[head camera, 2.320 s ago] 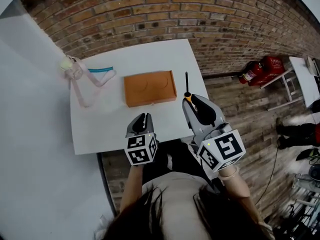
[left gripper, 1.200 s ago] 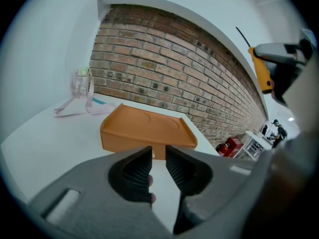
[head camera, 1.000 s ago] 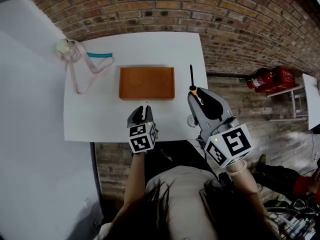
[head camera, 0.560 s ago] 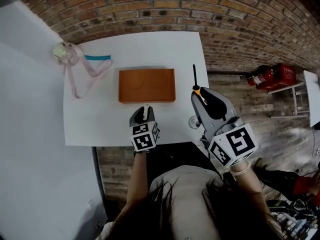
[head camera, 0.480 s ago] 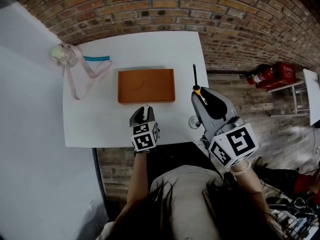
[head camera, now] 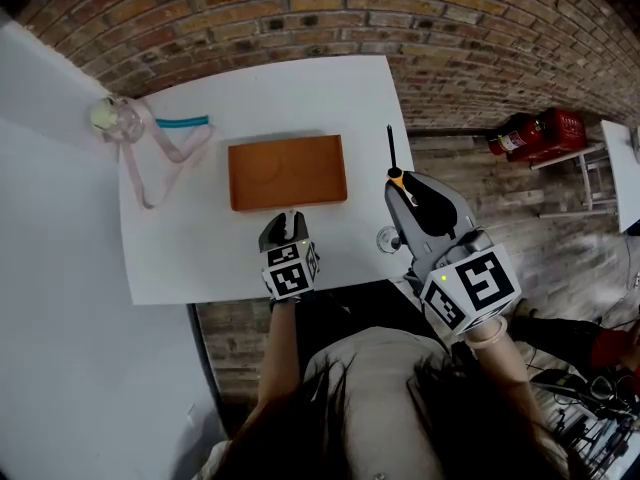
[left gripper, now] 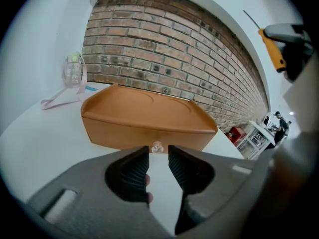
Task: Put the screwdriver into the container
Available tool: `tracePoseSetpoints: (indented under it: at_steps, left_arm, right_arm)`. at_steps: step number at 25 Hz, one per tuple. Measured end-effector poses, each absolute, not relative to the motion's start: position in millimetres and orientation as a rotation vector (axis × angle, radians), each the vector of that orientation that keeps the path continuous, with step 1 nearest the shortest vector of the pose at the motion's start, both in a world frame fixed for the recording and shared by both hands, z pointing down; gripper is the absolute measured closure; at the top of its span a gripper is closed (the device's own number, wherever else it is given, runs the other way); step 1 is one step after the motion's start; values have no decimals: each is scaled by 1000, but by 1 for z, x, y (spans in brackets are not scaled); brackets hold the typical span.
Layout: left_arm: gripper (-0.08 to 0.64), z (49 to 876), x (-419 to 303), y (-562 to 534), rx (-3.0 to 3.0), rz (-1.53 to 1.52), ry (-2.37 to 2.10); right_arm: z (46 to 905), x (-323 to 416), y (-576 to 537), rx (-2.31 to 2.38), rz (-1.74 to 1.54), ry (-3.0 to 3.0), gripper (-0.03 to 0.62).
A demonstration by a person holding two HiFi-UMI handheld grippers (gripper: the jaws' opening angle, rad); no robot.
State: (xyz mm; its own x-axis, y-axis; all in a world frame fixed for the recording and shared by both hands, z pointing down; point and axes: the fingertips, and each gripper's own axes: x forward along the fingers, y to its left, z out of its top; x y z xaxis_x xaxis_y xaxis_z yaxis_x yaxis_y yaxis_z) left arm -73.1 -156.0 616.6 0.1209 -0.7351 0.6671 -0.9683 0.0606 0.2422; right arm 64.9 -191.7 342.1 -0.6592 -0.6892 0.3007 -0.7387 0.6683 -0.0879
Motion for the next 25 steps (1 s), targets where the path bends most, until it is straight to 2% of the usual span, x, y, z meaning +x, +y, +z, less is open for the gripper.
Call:
tracePoseSetpoints:
  at_steps: [18, 25]
  left_arm:
    - [440, 627, -73, -168, 1711, 481, -1670]
    - [491, 631, -74, -169, 1734, 523, -1748]
  right_arm:
    - [341, 82, -190, 1261, 305, -2589, 517]
    - [340, 88, -188, 1296, 305, -2579, 517]
